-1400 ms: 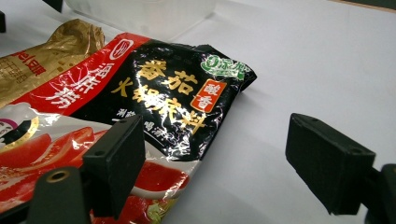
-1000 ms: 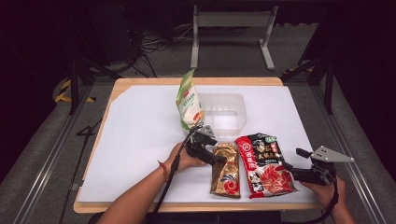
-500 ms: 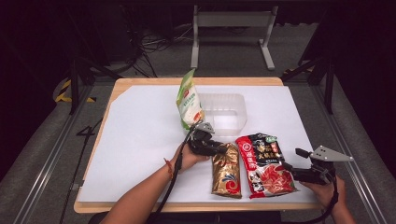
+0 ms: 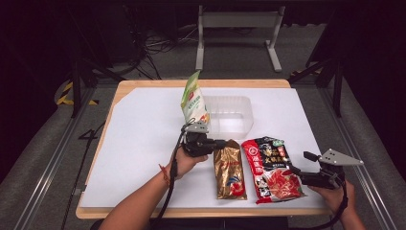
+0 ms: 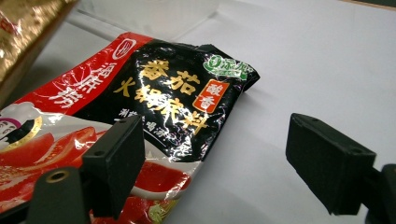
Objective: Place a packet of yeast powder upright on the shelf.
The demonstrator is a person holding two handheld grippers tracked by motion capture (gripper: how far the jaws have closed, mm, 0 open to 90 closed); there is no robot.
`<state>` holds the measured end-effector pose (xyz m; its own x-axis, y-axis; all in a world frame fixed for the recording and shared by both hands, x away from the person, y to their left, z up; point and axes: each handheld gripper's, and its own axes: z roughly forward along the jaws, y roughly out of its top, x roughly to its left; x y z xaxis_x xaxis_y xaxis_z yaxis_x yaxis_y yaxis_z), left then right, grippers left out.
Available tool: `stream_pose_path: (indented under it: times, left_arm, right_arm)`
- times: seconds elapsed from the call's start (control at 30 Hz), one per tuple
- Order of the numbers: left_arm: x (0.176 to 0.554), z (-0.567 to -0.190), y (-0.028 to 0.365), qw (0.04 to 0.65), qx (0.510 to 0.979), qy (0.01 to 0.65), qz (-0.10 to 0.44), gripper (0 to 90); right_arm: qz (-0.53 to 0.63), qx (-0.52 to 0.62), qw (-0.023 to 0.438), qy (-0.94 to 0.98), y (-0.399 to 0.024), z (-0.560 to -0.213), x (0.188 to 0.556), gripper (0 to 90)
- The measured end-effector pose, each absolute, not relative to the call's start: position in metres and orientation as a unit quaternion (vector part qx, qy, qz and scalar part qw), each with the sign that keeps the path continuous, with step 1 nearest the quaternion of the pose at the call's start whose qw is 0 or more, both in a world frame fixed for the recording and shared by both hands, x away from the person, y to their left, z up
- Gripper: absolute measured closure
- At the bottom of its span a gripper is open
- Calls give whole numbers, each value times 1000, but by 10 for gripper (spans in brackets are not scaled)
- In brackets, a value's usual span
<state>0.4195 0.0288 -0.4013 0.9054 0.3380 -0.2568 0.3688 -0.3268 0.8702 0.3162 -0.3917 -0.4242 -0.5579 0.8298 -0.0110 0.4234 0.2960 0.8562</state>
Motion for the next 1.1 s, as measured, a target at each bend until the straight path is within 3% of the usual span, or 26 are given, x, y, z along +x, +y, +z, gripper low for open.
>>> stream_pose_path:
  times: [0.6, 0.93, 1.1]
  left_arm:
    - [409, -356, 80, 625, 732, 270, -1, 874]
    - [403, -343, 87, 662, 696, 278, 7, 874]
    - [403, -333, 87, 678, 671, 297, 36, 874]
  right_arm:
    - [436, 403, 247, 766, -393, -421, 315, 207]
    - [435, 402, 250, 766, -394, -420, 314, 207]
    - [435, 404, 249, 765, -394, -421, 315, 207]
